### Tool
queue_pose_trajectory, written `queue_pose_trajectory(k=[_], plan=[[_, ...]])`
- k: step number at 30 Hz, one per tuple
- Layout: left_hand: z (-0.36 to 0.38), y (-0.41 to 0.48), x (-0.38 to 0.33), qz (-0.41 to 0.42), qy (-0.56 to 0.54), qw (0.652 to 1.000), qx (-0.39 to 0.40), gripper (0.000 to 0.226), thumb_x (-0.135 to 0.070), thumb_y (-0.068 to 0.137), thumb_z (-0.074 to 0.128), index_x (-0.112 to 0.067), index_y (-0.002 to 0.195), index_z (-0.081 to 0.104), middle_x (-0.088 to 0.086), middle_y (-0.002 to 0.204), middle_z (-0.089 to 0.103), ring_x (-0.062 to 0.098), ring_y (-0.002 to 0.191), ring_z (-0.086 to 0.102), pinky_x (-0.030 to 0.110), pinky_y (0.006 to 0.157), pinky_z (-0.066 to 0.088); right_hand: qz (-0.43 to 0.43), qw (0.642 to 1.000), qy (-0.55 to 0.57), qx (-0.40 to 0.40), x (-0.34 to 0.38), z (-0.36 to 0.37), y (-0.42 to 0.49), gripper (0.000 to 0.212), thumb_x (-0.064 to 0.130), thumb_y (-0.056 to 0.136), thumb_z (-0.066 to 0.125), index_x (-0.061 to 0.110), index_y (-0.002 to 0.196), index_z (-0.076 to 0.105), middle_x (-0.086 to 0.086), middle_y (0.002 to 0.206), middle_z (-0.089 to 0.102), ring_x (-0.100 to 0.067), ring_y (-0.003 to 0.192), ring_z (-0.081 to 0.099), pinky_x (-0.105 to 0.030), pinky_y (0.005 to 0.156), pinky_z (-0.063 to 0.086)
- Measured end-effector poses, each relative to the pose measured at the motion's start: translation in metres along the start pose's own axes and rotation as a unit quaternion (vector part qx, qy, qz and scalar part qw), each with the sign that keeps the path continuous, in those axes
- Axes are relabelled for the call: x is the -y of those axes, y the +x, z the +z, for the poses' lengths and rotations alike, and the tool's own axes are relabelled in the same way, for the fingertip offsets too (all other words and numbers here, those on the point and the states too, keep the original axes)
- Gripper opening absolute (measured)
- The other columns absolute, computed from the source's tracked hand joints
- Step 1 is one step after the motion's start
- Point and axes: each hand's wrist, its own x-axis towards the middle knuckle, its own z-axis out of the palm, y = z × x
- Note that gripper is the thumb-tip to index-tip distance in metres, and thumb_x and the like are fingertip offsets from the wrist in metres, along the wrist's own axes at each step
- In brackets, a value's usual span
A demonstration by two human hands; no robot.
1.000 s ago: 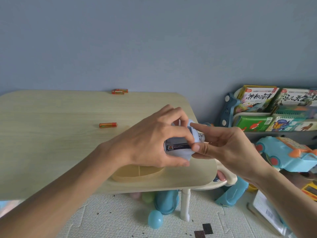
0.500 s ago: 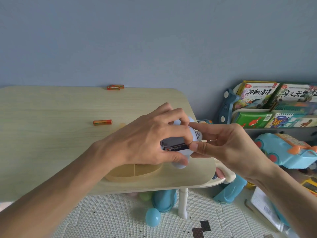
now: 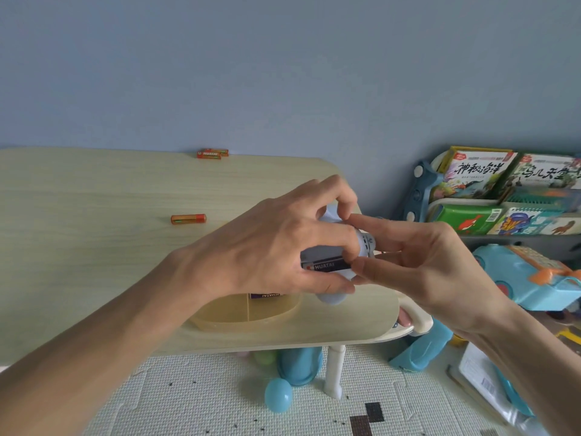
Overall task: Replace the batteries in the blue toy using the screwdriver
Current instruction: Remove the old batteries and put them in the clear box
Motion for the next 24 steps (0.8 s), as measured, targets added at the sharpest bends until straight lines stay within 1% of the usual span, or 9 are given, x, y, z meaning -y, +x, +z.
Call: queue_pose_trajectory(k=[3, 6, 8, 10, 13, 16, 19, 21, 24], plan=[[-0.001, -0.002, 0.001, -0.008, 0.000, 1.000, -0.004, 0.030, -0.055, 0.086, 0.079, -0.030, 0.096, 0.067, -0.013, 0.124, 0.039, -0.011, 0.091, 0.042, 0.035, 0.068, 0.050, 0.005, 1.000, -0.023, -0.005, -0.002, 0.002, 0.002, 0.049, 0.003, 0.086, 0.080, 0.019, 0.132, 0.074, -0.004, 0.105, 0.086, -0.033, 0.093, 0.083, -0.044, 0.091, 0.065], [-0.001, -0.005, 0.004, -0.015, -0.001, 1.000, -0.011, 0.036, -0.056, 0.085, 0.080, -0.026, 0.092, 0.062, -0.017, 0.120, 0.040, -0.008, 0.095, 0.043, 0.035, 0.071, 0.051, 0.015, 0.999, -0.036, -0.019, 0.000, 0.002, 0.003, 0.049, 0.001, 0.087, 0.078, 0.023, 0.131, 0.074, 0.001, 0.100, 0.086, -0.024, 0.085, 0.084, -0.034, 0.086, 0.066], [0.000, -0.007, 0.008, -0.027, -0.014, 0.999, -0.016, 0.037, -0.058, 0.086, 0.077, -0.024, 0.094, 0.064, -0.014, 0.120, 0.045, -0.002, 0.097, 0.045, 0.030, 0.076, 0.049, 0.021, 0.998, -0.043, -0.030, 0.003, 0.002, 0.002, 0.048, 0.002, 0.086, 0.079, 0.027, 0.127, 0.075, 0.006, 0.094, 0.087, -0.017, 0.077, 0.083, -0.029, 0.082, 0.065], [0.000, -0.010, 0.012, -0.051, -0.041, 0.998, -0.023, 0.032, -0.053, 0.091, 0.075, -0.022, 0.096, 0.067, -0.010, 0.118, 0.047, 0.002, 0.095, 0.051, 0.024, 0.077, 0.046, 0.028, 0.998, -0.050, -0.037, 0.004, 0.004, 0.001, 0.048, 0.003, 0.086, 0.080, 0.028, 0.126, 0.076, 0.008, 0.093, 0.086, -0.015, 0.078, 0.083, -0.032, 0.086, 0.066], [0.001, -0.013, 0.015, -0.078, -0.058, 0.995, -0.034, 0.027, -0.048, 0.091, 0.075, -0.023, 0.101, 0.077, -0.007, 0.115, 0.048, 0.013, 0.091, 0.058, 0.030, 0.078, 0.051, 0.029, 0.997, -0.056, -0.041, 0.008, 0.007, 0.000, 0.048, 0.004, 0.087, 0.080, 0.032, 0.126, 0.075, 0.012, 0.094, 0.086, -0.011, 0.083, 0.083, -0.039, 0.093, 0.063], [0.004, -0.013, 0.011, -0.090, -0.061, 0.993, -0.045, 0.033, -0.053, 0.088, 0.076, -0.026, 0.104, 0.084, -0.007, 0.114, 0.048, 0.005, 0.090, 0.053, 0.022, 0.081, 0.045, 0.026, 0.997, -0.065, -0.038, 0.012, 0.011, -0.002, 0.049, 0.006, 0.088, 0.081, 0.033, 0.128, 0.073, 0.014, 0.095, 0.085, -0.013, 0.092, 0.083, -0.044, 0.095, 0.062], [0.004, -0.010, 0.006, -0.104, -0.074, 0.990, -0.054, 0.023, -0.051, 0.085, 0.080, -0.032, 0.097, 0.086, -0.007, 0.115, 0.049, 0.000, 0.090, 0.048, 0.019, 0.082, 0.039, 0.023, 0.996, -0.074, -0.042, 0.013, 0.013, -0.002, 0.050, 0.010, 0.088, 0.082, 0.033, 0.132, 0.072, 0.013, 0.094, 0.086, -0.021, 0.103, 0.080, -0.054, 0.098, 0.061], [0.001, -0.009, 0.004, -0.111, -0.082, 0.989, -0.050, 0.020, -0.051, 0.083, 0.081, -0.035, 0.094, 0.086, -0.007, 0.116, 0.051, 0.004, 0.090, 0.049, 0.022, 0.082, 0.043, 0.020, 0.996, -0.075, -0.044, 0.014, 0.014, -0.002, 0.049, 0.012, 0.088, 0.082, 0.035, 0.131, 0.072, 0.013, 0.093, 0.086, -0.022, 0.104, 0.080, -0.057, 0.098, 0.060], [-0.001, -0.008, 0.000, -0.116, -0.061, 0.990, -0.058, 0.018, -0.049, 0.082, 0.082, -0.035, 0.091, 0.086, -0.008, 0.115, 0.055, 0.017, 0.088, 0.054, 0.036, 0.082, 0.051, 0.018, 0.995, -0.081, -0.054, 0.013, 0.015, -0.003, 0.049, 0.014, 0.088, 0.081, 0.038, 0.130, 0.072, 0.011, 0.091, 0.086, -0.026, 0.103, 0.080, -0.059, 0.096, 0.060]])
